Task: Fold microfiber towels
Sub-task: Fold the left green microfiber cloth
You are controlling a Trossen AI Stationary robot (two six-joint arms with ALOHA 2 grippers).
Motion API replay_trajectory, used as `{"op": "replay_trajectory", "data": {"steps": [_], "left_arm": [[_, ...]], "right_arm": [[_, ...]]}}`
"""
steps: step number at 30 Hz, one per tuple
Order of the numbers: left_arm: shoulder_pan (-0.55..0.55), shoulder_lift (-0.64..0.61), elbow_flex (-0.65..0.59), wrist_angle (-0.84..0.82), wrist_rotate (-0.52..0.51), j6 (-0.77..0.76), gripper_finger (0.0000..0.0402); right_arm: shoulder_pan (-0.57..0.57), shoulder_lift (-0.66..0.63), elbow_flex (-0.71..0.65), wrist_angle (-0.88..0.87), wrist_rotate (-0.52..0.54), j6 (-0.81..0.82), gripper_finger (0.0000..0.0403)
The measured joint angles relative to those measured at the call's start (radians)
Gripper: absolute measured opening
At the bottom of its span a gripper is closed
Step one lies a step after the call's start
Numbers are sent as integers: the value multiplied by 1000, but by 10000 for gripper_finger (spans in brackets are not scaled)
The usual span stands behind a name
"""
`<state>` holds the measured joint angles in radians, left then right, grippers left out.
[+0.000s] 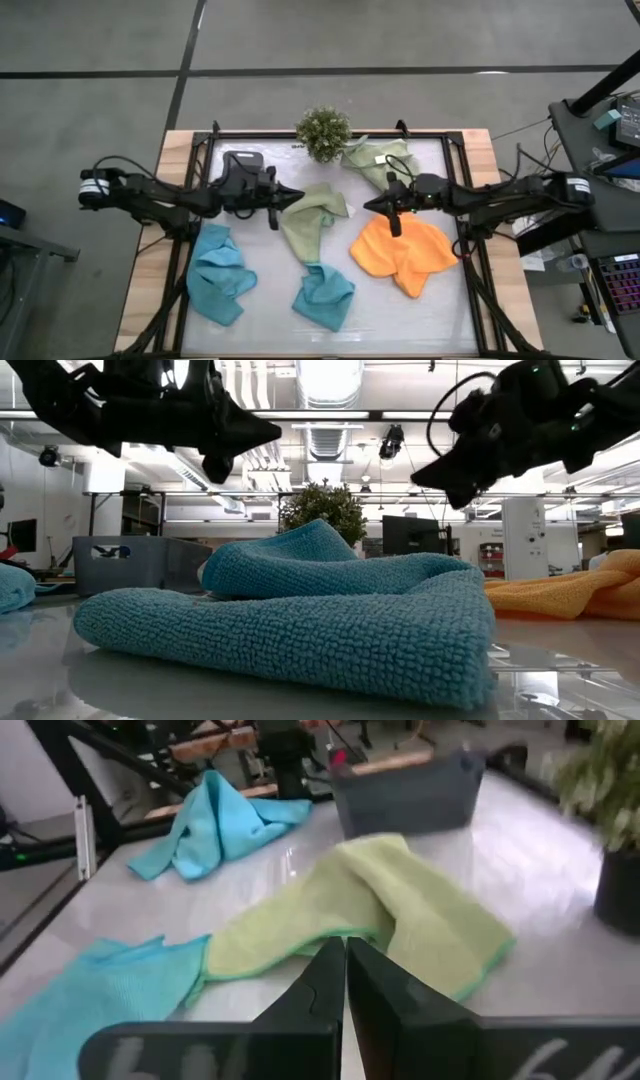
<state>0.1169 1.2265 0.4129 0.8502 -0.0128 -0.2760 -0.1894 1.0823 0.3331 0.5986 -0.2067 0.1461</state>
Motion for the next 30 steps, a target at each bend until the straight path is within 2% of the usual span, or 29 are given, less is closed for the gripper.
{"op": "replay_trajectory", "data": {"steps": [5,8,17,22,26,30], "left_arm": [[0,40,0,33,0,30,0],[0,50,3,33,0,57,0],[1,49,4,32,1,126,0],[1,48,4,31,1,127,0],[1,48,4,32,0,127,0],[1,48,4,32,0,127,0]], "right_arm": [[0,114,58,-31,0,132,9],[0,177,113,-86,0,146,20],[-51,368,314,-312,19,150,114],[-103,467,409,-431,84,279,161],[-115,526,443,-439,66,300,186],[-116,562,460,-437,-1,293,197]]}}
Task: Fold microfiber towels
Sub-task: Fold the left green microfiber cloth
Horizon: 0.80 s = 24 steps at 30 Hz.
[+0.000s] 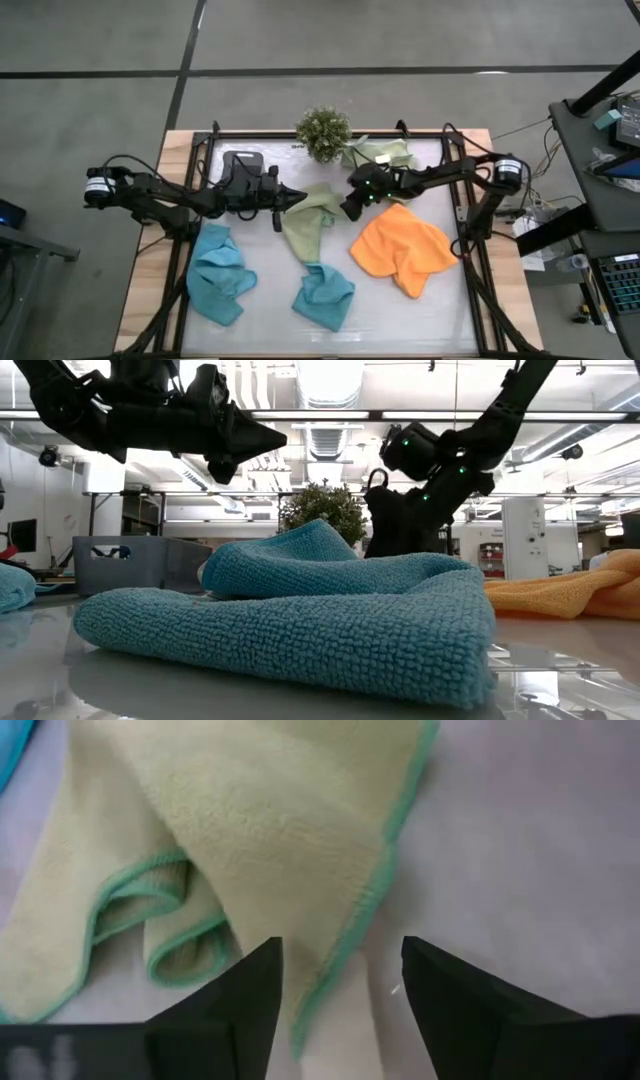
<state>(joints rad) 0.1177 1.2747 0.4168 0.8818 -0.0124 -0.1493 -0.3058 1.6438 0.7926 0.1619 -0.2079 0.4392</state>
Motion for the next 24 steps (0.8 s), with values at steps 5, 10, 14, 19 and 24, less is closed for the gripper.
{"op": "replay_trajectory", "data": {"steps": [5,10,14,19,24], "left_arm": [[0,0,0,0,-1,1,0],[0,0,0,0,-5,1,0],[0,0,0,0,-6,1,0],[0,0,0,0,-6,1,0],[0,0,0,0,-6,1,0]], "right_arm": [[16,21,4,42,-39,-44,198],[34,26,4,104,-36,-98,173],[42,26,4,136,-36,-123,114],[43,26,4,140,-33,-158,24],[77,2,3,142,33,-259,10]]}}
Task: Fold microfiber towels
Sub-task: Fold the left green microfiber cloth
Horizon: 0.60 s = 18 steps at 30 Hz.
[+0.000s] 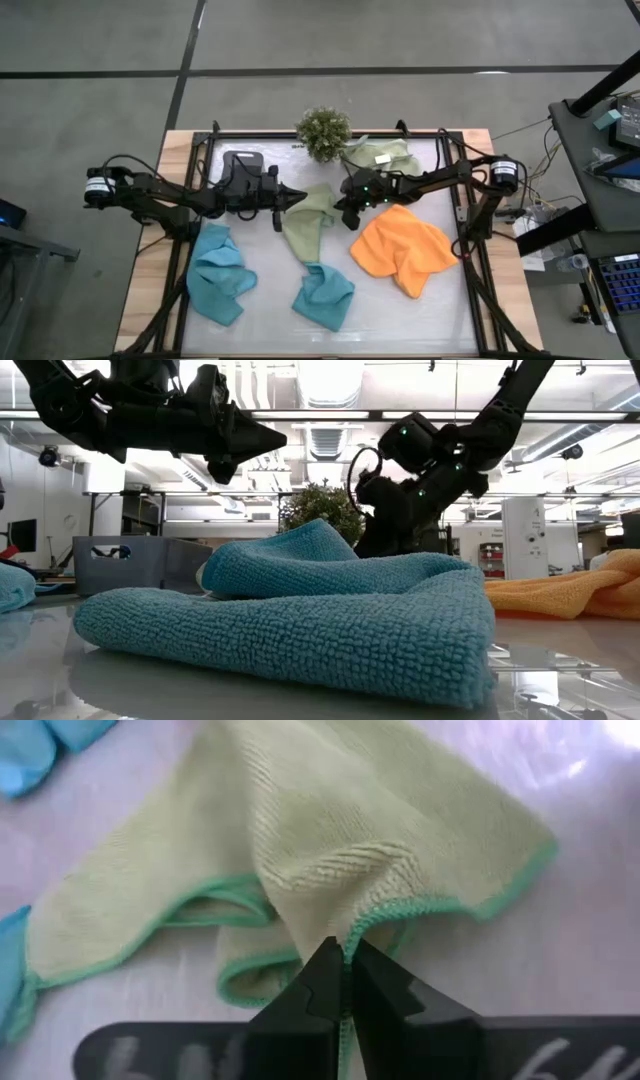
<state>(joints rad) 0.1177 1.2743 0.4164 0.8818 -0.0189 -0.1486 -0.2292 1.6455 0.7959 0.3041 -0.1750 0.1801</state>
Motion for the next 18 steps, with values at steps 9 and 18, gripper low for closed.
{"op": "replay_trajectory", "data": {"steps": [9,18], "left_arm": [[0,1,0,52,-2,15,0],[-1,14,35,93,77,59,67]], "right_arm": [[132,-193,43,-144,22,-399,9],[317,-289,149,-503,12,-599,9]]}}
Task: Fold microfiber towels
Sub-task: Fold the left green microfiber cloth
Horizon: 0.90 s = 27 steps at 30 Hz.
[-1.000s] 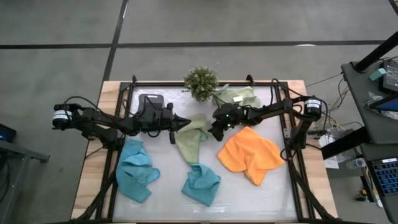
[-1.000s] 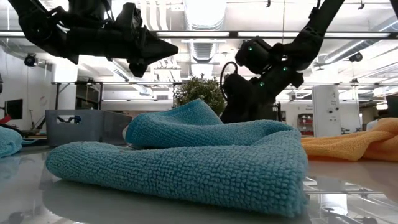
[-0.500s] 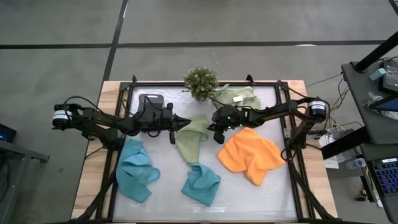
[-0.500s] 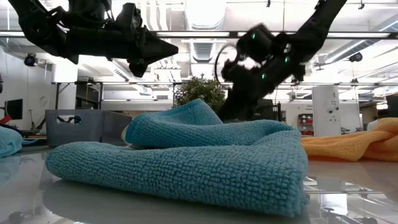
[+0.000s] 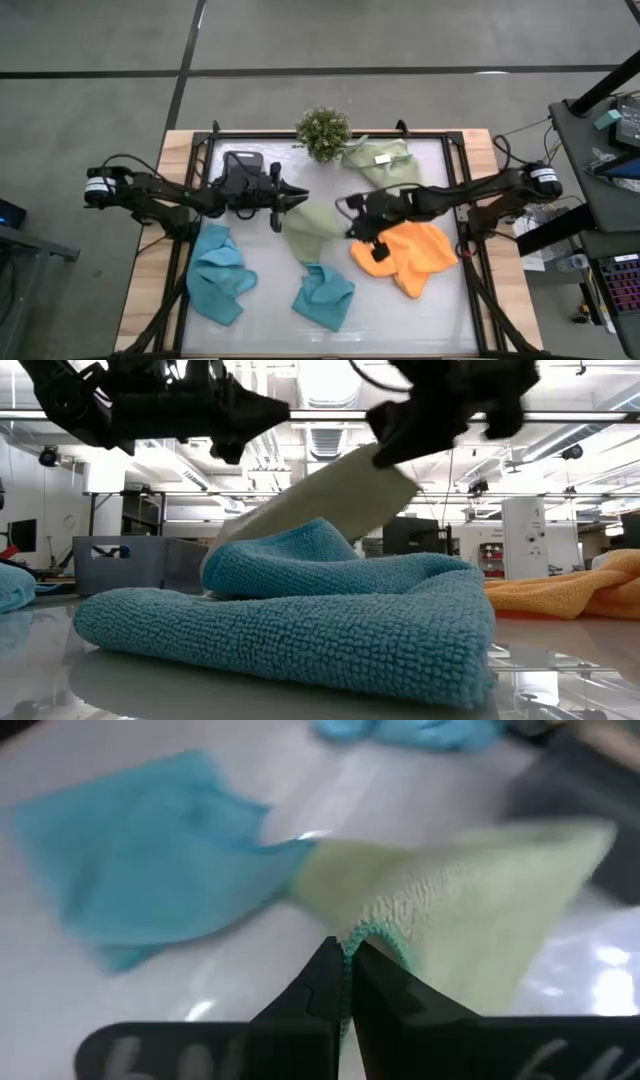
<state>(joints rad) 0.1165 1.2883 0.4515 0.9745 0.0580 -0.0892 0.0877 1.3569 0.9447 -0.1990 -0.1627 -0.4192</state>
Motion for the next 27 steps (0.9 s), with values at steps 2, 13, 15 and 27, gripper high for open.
{"op": "replay_trajectory", "data": {"steps": [2,13,15,27], "left_arm": [[0,14,-1,-10,2,-8,94],[-21,240,53,12,4,-75,129],[-26,295,89,10,10,-88,129],[-32,518,394,-442,0,-86,129]], "right_arm": [[36,8,26,-66,-3,40,9],[153,100,19,-174,-112,291,9],[157,109,8,-175,-163,339,9],[184,150,-9,-179,-185,405,9]]}}
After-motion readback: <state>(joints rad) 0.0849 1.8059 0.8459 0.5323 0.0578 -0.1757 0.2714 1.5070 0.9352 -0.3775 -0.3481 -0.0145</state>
